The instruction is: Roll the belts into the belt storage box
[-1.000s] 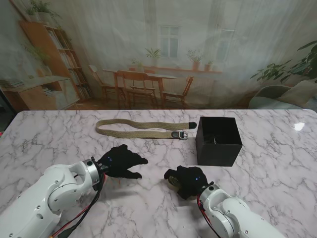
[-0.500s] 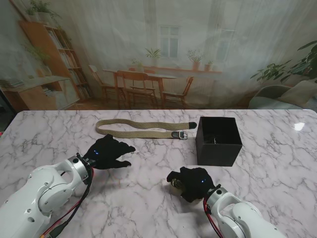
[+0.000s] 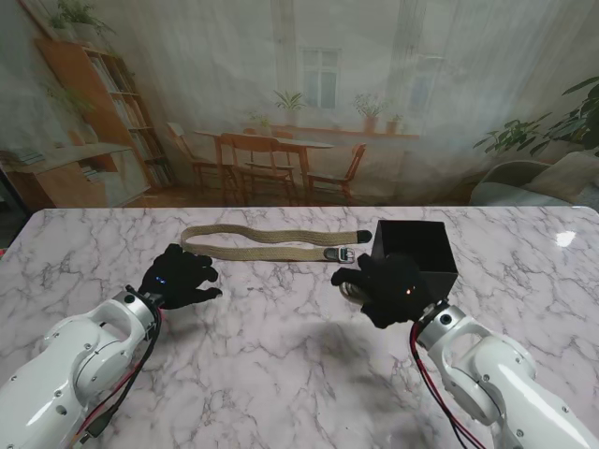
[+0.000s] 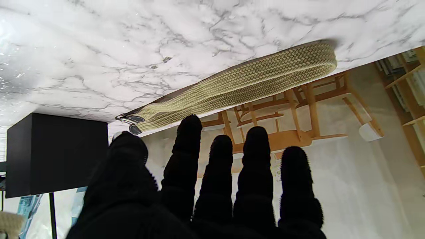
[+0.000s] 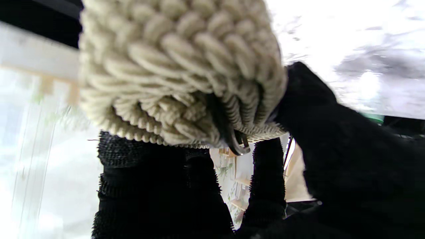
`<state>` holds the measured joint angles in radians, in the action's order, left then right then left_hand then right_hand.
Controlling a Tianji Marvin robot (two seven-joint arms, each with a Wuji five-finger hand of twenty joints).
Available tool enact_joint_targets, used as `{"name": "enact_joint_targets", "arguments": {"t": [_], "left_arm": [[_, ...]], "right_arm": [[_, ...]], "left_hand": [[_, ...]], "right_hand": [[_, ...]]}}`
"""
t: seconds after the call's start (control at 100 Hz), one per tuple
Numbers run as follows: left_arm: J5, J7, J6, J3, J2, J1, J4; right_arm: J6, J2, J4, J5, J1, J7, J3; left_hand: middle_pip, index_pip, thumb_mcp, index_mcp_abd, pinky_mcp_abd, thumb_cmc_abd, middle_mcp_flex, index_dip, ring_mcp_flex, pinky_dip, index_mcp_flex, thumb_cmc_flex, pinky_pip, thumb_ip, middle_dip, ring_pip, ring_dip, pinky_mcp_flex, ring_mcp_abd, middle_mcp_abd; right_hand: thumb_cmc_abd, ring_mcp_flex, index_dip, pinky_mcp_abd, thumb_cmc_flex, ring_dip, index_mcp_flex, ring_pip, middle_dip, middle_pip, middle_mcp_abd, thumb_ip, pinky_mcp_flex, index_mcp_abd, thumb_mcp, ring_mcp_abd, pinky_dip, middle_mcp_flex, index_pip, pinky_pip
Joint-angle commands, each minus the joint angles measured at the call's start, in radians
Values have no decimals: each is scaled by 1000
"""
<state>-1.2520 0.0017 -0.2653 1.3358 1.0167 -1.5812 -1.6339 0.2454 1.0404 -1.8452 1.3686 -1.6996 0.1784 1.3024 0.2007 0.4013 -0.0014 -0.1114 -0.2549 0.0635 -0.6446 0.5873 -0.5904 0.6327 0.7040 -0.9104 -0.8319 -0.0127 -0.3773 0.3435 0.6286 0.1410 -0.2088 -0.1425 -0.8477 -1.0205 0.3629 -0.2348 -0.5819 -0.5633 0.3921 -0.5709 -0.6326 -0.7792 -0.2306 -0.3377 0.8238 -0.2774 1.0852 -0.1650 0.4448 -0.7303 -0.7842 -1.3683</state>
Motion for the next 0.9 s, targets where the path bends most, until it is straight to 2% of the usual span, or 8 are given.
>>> {"name": "enact_joint_targets", "arguments": {"t": [0.0,0.13,0.37,0.65,0.89], "left_arm": [[-7,-3,13,1,0,-8,8],[-15,14,25,7,1,-18,10],[-20,26,31,13,1,-28,9],[-27,40,31,21,1,-35,9],[-29,47,34,30,2,-43,7]], "right_arm": [[10,-11,-19,6,59,-9,25],[32,-25,16,85,140,-11,42],[72,-48,125,156,284,-56,42],[84,-67,269,181,398,-123,-6],[70,-67,321,148,414,-137,-56]], "left_hand": [[-15,19,-17,14,-41,-37,43,18,19,-14,18,11,22,2,7,-25,-11,-18,-16,-16],[-16,9,-18,16,-41,-37,41,16,21,-13,8,12,25,2,7,-26,-13,-20,-16,-16],[-16,-8,-18,17,-40,-39,36,6,20,-11,11,14,27,2,6,-26,-14,-20,-16,-14],[-14,-9,-18,18,-39,-40,35,7,21,-9,12,13,29,2,4,-26,-14,-20,-15,-12],[-14,-9,-18,17,-39,-41,34,6,22,-8,12,14,30,2,4,-26,-14,-20,-16,-13]], "right_hand": [[80,-130,-3,83,-264,-40,34,-384,-78,-98,136,78,10,-33,185,197,17,-94,-26,-34],[90,-129,-4,89,-262,-41,37,-378,-81,-91,140,75,10,-32,178,202,15,-94,-21,-26],[104,-122,-3,93,-264,-47,38,-367,-87,-78,145,75,7,-44,171,206,13,-92,-17,-15],[110,-124,16,101,-264,-54,89,-356,-91,-70,153,76,7,-39,163,211,12,-95,-45,-6],[114,-139,156,112,-259,-59,179,-329,-86,-64,166,79,18,12,147,218,14,-108,-177,6]]}}
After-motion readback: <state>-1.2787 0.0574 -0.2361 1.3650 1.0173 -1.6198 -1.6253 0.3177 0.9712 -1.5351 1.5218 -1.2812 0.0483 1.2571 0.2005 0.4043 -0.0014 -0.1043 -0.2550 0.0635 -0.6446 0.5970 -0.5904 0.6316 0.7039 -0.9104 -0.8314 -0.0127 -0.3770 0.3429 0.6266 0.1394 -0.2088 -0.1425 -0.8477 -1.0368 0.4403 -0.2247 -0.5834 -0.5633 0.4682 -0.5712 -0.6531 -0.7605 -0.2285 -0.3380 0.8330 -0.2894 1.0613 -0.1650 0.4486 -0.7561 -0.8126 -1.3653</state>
